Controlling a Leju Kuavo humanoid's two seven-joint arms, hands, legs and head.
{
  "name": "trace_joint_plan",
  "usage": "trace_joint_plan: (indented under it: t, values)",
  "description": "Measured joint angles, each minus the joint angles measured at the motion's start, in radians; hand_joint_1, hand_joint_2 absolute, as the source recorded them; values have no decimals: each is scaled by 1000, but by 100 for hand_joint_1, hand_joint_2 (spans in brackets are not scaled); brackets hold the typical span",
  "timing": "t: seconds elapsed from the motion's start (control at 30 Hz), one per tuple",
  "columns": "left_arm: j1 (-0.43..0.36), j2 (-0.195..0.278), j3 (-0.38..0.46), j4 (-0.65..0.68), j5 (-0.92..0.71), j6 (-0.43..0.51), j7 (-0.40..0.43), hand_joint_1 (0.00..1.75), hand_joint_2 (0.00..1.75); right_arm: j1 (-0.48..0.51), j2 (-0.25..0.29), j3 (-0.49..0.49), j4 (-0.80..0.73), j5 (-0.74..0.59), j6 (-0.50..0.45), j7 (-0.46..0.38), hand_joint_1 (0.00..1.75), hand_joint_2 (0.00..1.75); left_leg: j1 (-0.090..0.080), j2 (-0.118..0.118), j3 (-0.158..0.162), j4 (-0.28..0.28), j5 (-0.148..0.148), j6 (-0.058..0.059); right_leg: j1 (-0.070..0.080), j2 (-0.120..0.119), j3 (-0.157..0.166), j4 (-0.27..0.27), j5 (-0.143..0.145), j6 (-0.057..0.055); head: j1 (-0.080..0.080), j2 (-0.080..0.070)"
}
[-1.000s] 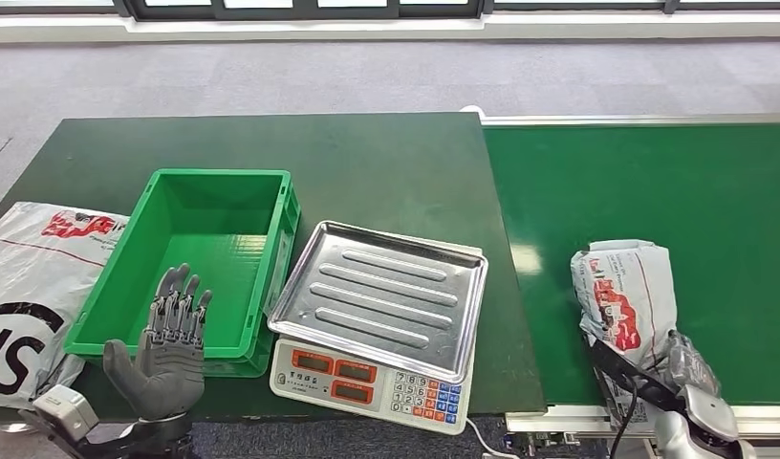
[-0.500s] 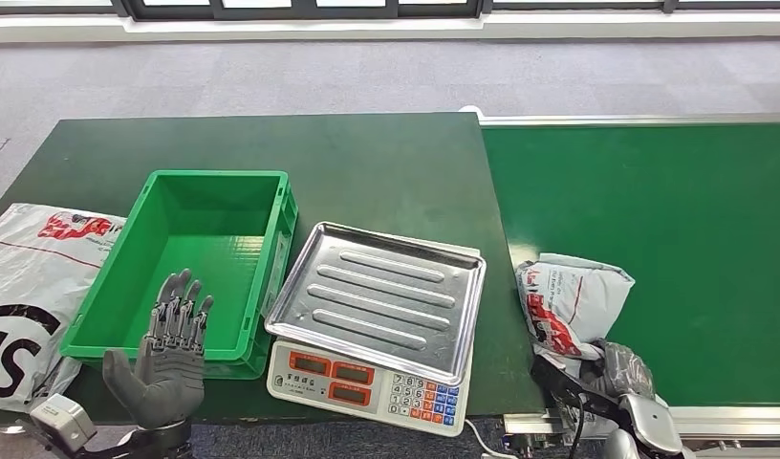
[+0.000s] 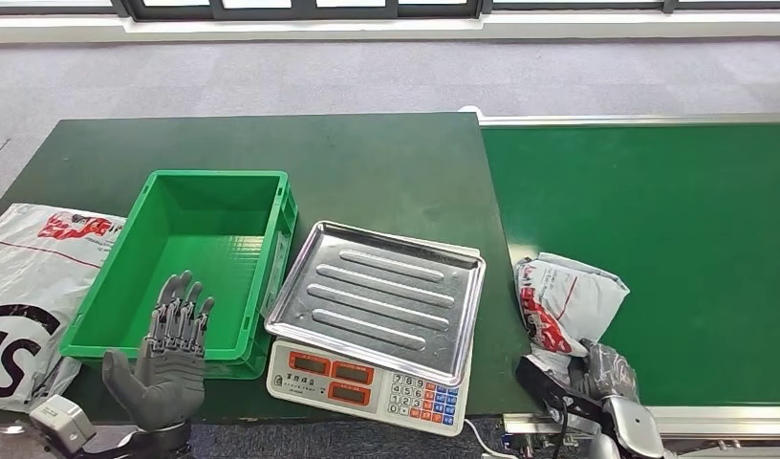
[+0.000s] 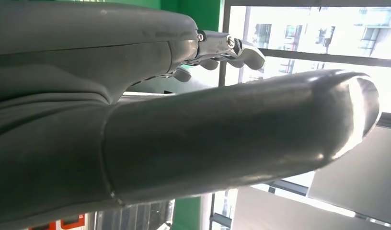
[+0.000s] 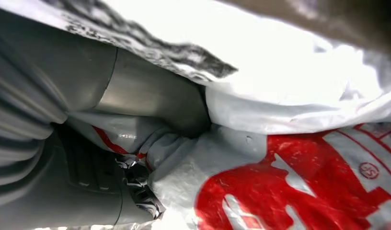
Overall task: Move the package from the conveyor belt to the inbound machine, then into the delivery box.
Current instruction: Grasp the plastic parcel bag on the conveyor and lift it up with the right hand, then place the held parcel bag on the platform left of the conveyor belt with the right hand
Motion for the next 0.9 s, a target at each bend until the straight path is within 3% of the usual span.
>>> trace_joint_plan:
  t: [0.13, 0.23, 0.53, 0.9]
  values:
    - [20, -13, 2, -20, -15, -13, -10, 0, 0, 12, 26, -19, -144, -36, -242, -41, 175, 175, 0, 0, 0, 0, 1, 0, -1, 0, -3, 0, 0, 0, 0, 0]
    - [27, -23, 3, -25, -26, -19, -18, 0, 0, 26, 46, -51, -297, -83, -350, -99, 175, 175, 0, -3, 3, 0, 2, 0, -1, -3, -3, 0, 0, 0, 0, 0]
    - [28, -25, 3, -24, -33, -9, -30, 0, 0, 73, 90, -93, -561, -97, -419, -191, 175, 175, 0, -2, 2, 0, 1, 1, -2, -4, -3, 0, 0, 0, 0, 0]
    - [28, -25, 3, -25, -32, -9, -30, 0, 0, 93, 116, -93, -656, -88, -423, -193, 175, 175, 0, -3, 3, 0, 1, 1, -2, -4, -3, 0, 0, 0, 0, 0]
